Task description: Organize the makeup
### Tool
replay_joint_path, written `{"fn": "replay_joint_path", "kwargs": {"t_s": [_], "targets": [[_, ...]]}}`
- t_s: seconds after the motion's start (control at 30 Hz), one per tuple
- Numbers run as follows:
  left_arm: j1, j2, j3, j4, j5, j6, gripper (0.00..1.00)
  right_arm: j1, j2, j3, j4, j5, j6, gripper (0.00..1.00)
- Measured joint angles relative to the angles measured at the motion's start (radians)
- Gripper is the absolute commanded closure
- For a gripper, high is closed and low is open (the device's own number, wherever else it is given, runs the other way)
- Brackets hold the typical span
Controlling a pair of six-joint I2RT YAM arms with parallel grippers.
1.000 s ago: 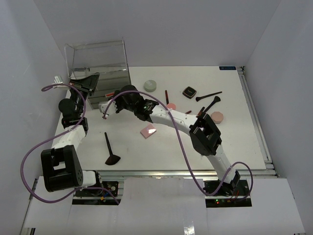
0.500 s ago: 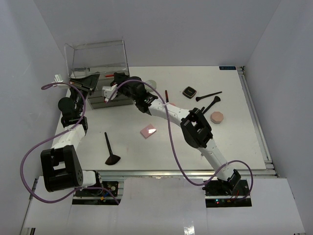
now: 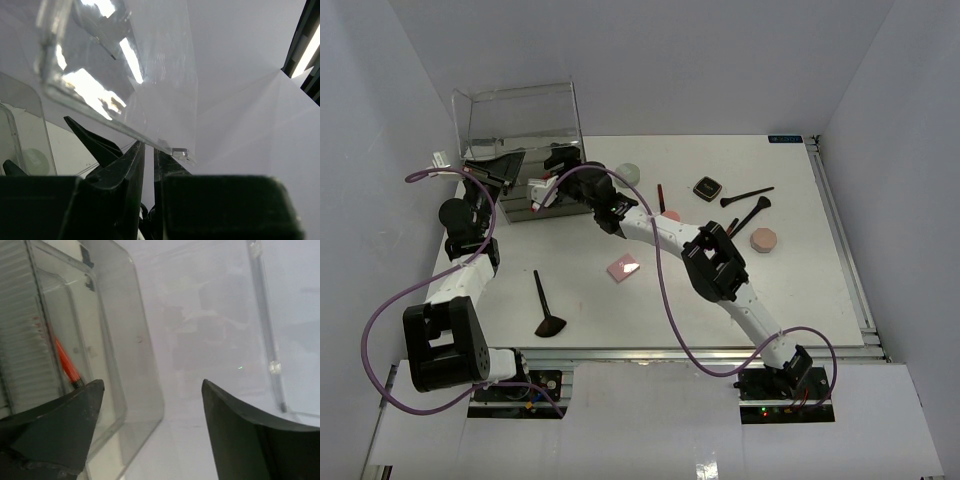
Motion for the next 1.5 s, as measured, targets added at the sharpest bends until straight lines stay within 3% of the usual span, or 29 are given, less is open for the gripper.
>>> {"fn": "replay_joint_path", "kwargs": {"t_s": [0.2,0.4,0.6,0.77,0.9,1.07,1.27,1.5], "targets": [[0.000,0.000,0.000,0.000,0.001,-0.002,0.75,-0.001,-0.054,-0.075,-0.011,-0.016,0.030,0.10],[0.000,-0.004,0.000,-0.001,0.001,-0.002,0.75,0.011,-0.236,-0.269,-0.126,-0.097,0.044,0.10],[0.000,-0.009,0.000,0.000,0.001,-0.009,0.75,0.102,-0.518,-0.464,-0.535,-0.212,-0.066,0.09],[0.000,-0.021,0.000,-0.006,0.001,-0.010,0.75,0.170,-0.638,-0.560,-0.904,-0.333,-0.203,0.12],[0.000,-0.030,0.000,-0.008,0.000,-0.010,0.75,0.109,-0.732,-0.753,-1.164,-0.363,-0.318,0.12],[0.000,-0.030,0.000,-0.006,-0.001,-0.011,0.75,-0.034,-0.900,-0.974,-1.346,-0.355,-0.453,0.12],[0.000,-0.027,0.000,0.001,-0.002,-0.019,0.75,-0.202,-1.114,-1.136,-1.420,-0.279,-0.571,0.20],[0.000,-0.026,0.000,0.000,-0.002,-0.019,0.75,-0.311,-1.142,-1.248,-1.467,-0.185,-0.640,0.27]]}}
